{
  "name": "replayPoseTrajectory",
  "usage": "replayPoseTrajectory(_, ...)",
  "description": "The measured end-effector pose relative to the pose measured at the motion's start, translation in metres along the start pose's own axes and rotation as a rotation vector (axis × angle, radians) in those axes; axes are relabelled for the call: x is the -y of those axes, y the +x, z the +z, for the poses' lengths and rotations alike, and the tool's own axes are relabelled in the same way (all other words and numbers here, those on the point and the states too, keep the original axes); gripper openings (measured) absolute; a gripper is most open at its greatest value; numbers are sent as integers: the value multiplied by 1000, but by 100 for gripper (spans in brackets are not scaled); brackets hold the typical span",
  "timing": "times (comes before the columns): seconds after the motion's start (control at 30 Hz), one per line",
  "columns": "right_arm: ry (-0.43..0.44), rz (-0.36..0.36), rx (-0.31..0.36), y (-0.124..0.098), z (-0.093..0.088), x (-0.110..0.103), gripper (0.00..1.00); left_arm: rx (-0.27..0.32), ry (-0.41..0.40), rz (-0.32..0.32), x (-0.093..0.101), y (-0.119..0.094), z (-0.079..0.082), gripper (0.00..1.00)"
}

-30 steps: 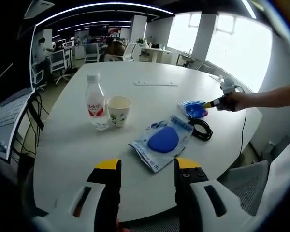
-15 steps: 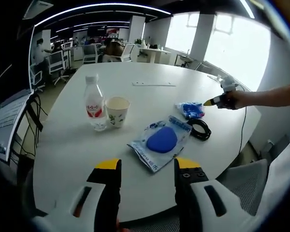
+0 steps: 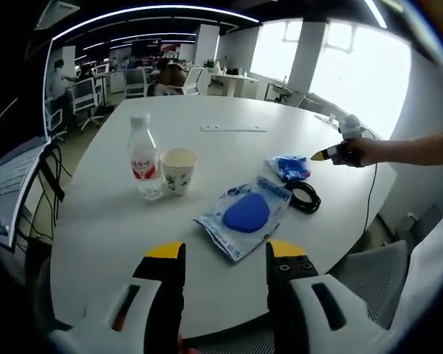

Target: Arrange the tabletop items into an orderly group along one side of the table until the central work area is clear of visible clutter.

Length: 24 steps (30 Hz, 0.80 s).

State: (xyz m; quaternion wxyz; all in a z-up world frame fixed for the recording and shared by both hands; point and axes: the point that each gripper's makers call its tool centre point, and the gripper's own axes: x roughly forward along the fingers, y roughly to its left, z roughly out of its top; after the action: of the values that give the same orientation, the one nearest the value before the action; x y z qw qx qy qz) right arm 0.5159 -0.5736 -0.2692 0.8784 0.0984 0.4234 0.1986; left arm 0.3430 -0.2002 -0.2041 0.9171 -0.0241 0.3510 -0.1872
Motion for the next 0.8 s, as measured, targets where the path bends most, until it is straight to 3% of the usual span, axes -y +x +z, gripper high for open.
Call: replayPoseTrajectory(0.8,-3,18,-4,-4,-17,-21,4,4,5,-23,-4,-3,-2,43)
